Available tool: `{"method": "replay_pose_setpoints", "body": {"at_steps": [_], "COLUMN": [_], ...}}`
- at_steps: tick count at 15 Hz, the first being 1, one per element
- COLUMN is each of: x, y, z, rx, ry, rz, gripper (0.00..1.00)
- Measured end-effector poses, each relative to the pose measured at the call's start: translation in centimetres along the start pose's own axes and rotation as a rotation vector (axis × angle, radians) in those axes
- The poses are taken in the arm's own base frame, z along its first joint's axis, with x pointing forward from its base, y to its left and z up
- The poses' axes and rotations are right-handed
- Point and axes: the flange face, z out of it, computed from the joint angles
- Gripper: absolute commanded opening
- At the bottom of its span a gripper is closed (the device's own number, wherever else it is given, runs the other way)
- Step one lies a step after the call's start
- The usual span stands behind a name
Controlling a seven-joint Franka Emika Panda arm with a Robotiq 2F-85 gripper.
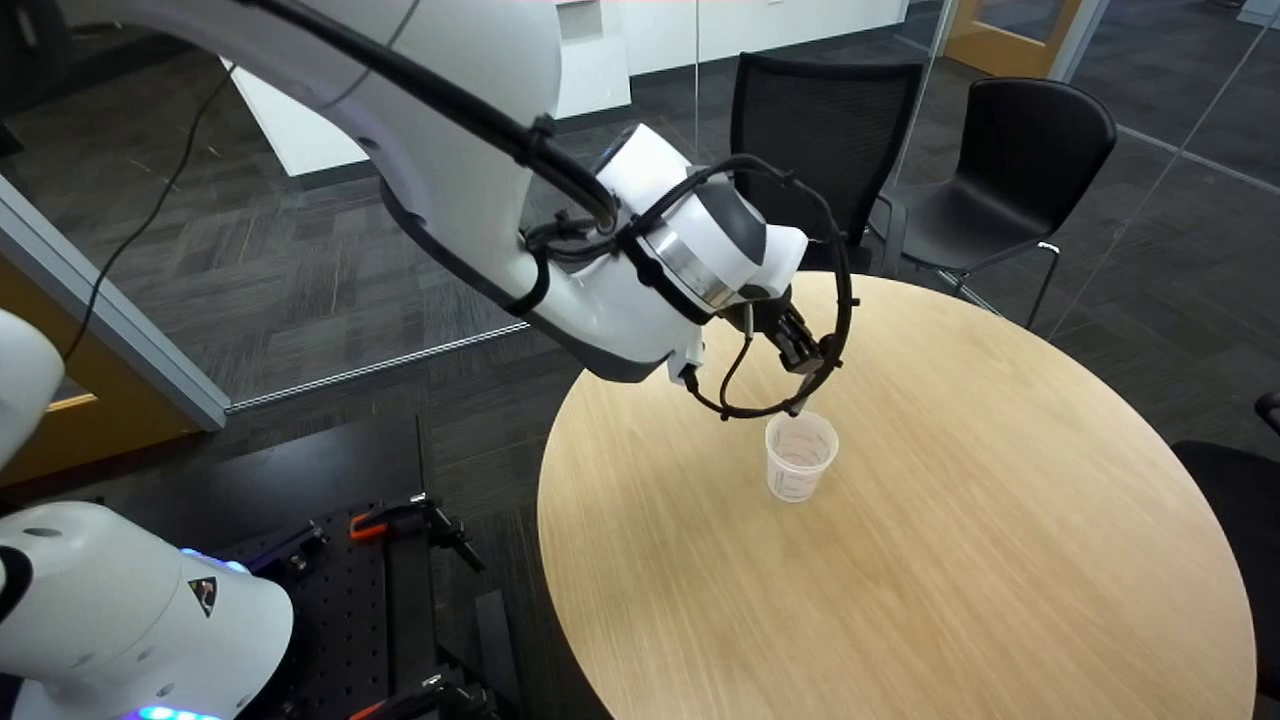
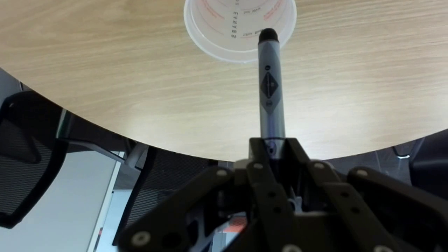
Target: Remove the marker from the cup and put it on the table
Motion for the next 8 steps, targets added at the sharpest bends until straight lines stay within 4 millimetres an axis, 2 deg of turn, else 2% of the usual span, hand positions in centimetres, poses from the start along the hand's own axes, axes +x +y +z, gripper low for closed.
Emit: {"method": "replay_pose_setpoints", "body": {"at_steps": [4, 8], "x": [0.2, -0.5], "y": [-1.3, -2.6], "z": [-2.7, -3.7], "rx": [0.027, 0.071], "ry": [0.024, 0.0], "rz": [-0.03, -0.074], "gripper": [0.05, 0.05]}}
